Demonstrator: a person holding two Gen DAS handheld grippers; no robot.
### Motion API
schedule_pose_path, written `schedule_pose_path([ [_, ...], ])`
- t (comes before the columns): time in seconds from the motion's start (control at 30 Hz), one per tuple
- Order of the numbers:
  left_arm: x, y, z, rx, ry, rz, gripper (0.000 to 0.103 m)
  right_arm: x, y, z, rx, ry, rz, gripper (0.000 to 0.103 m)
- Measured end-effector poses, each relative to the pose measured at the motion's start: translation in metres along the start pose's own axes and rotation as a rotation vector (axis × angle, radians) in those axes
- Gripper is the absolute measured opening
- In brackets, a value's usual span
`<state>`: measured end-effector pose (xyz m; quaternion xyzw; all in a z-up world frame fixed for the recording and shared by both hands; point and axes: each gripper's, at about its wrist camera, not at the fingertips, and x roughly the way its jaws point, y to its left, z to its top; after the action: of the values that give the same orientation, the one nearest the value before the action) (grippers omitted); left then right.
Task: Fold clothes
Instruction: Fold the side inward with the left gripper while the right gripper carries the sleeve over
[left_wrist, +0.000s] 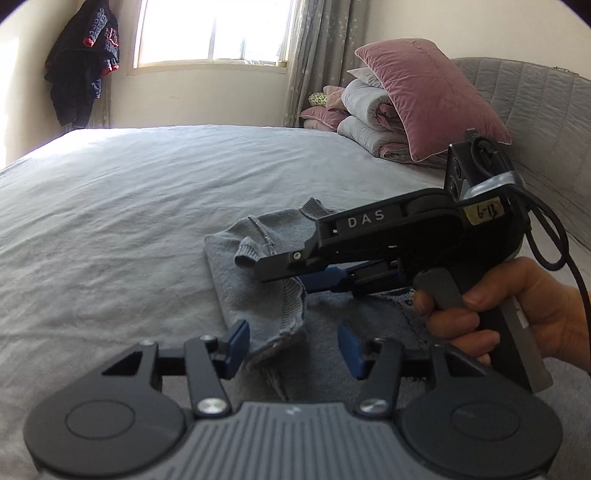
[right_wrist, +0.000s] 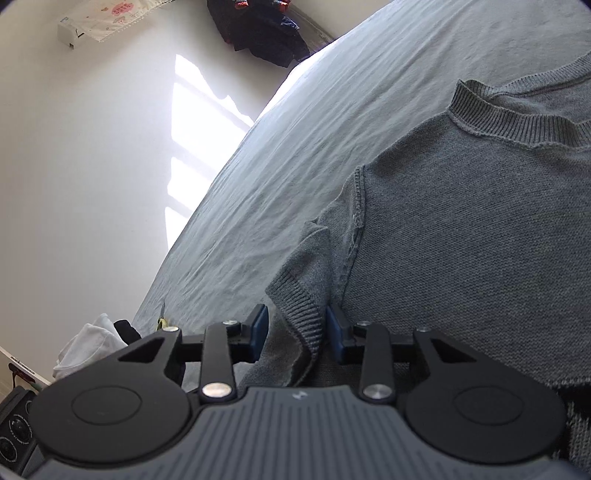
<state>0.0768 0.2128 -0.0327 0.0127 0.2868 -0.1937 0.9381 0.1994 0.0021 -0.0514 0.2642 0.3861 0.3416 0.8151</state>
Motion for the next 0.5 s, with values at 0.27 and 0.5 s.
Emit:
schedule_pose_path([
  [0.27, 0.005, -0.002, -0.005, 0.031, -0.013, 0.075, 0.029, -0.001, 0.029, -0.008, -0.204, -0.045, -0.190, 0.007],
  [0.5, 0.011, -0.014, 0.009, -0.033, -0.052, 0.067, 0.006, -0.019, -0.013, 0.011, -0.042, -0.150, -0.169, 0.004],
])
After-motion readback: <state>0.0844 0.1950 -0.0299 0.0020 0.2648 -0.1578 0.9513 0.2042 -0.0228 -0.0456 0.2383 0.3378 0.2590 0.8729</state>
